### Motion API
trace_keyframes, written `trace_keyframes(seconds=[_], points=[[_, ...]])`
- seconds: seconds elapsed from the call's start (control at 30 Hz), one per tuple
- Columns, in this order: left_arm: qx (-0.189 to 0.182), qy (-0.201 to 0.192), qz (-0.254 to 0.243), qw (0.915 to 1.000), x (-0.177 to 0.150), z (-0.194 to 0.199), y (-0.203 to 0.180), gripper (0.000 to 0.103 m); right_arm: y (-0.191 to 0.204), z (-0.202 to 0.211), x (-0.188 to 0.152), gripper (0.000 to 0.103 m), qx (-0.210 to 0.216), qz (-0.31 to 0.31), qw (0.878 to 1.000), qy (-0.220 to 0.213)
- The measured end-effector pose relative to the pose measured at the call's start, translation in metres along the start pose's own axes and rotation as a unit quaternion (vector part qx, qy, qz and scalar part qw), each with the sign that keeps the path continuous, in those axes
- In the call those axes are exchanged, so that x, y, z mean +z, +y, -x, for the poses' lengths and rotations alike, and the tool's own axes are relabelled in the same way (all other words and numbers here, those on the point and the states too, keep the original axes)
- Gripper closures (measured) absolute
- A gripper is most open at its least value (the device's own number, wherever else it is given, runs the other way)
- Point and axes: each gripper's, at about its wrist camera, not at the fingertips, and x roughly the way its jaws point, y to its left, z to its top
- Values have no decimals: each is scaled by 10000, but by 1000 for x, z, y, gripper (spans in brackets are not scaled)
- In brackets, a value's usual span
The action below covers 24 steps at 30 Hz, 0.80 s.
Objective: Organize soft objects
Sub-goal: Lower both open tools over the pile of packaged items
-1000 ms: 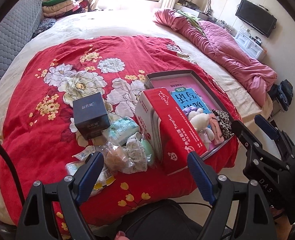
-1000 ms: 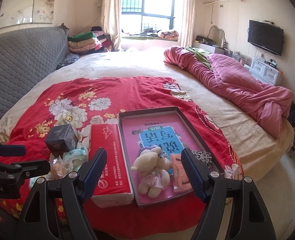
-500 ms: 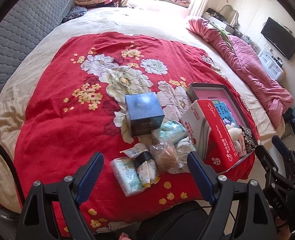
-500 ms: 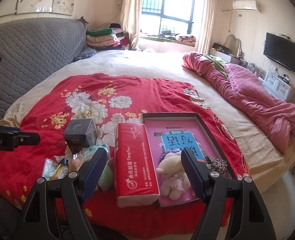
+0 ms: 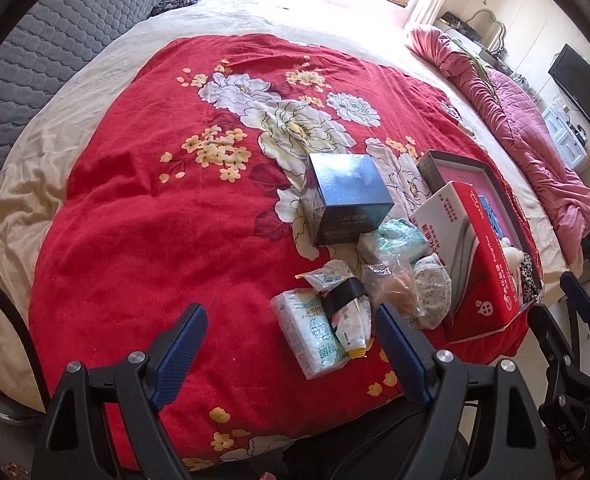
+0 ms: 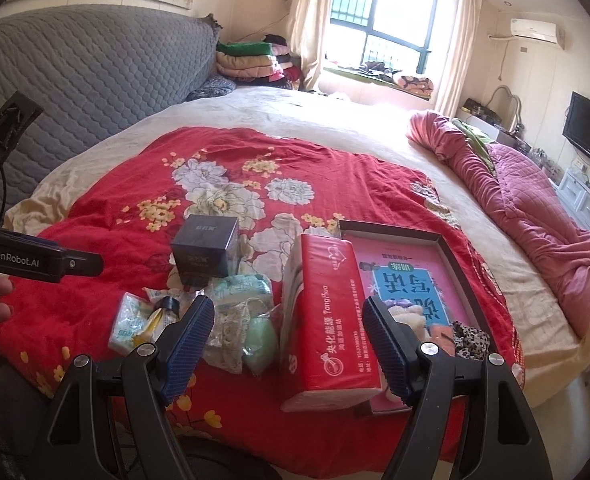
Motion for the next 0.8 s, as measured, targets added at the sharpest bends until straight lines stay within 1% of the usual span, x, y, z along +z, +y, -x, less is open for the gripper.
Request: trace_keyframes(seconds=[0.17, 0.4, 0.57, 0.7, 0.8], points=[[-27, 139, 56, 9999, -5, -14, 7, 18, 13, -7, -3, 25, 133, 223, 9997, 46], [-115, 462, 221, 9986, -14, -43, 17, 18, 33, -26, -9, 25, 365, 664, 9969, 214], [-377, 558, 456, 9967, -16, -57, 23, 18, 45, -42, -14, 25, 507, 935, 9936, 374], [-497, 629, 610, 9949, -17, -66, 27, 18, 48, -51, -15, 25, 545, 1007, 9925, 438], [-677, 724, 761, 9922, -18, -74, 30, 22, 49, -59, -16, 25, 552, 1062, 9915, 505]])
